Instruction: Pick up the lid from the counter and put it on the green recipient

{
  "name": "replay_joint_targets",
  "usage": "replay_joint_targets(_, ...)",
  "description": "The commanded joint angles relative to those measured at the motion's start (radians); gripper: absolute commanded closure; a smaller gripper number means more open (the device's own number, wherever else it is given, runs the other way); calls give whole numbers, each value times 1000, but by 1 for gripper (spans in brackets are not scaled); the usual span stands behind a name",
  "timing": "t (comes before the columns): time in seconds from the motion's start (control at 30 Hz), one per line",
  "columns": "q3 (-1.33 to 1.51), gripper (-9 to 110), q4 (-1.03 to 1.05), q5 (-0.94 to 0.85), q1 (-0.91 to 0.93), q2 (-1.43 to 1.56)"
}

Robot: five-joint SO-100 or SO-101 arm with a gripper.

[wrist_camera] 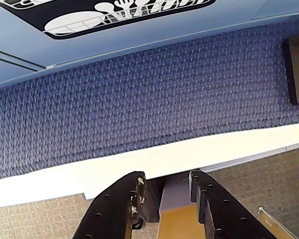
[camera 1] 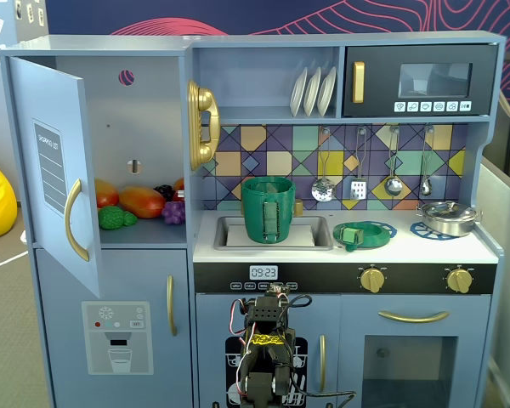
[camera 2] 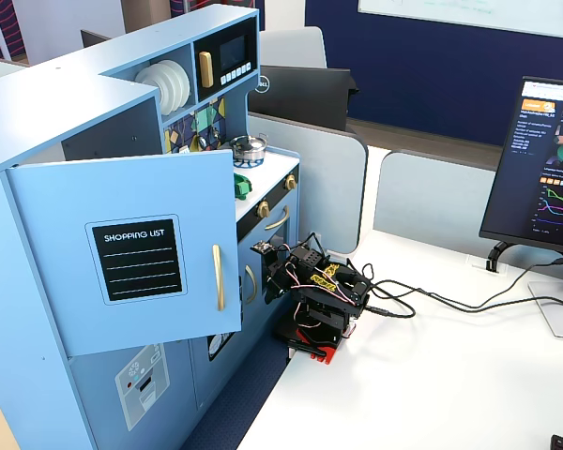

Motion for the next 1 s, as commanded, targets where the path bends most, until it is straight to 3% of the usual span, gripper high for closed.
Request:
replay_joint_targets(0.0, -3, 101, 178, 31, 8, -5)
replay_joint_targets(0.47, -5, 101, 156, 72, -2, -5)
replay_joint_targets(0.57, -9, 101, -14, 97, 28, -8)
replay_joint_targets(0.83, -144, 101, -718, -239, 137, -114)
replay_joint_targets(0.97, -319, 96, -885, -227, 179, -227)
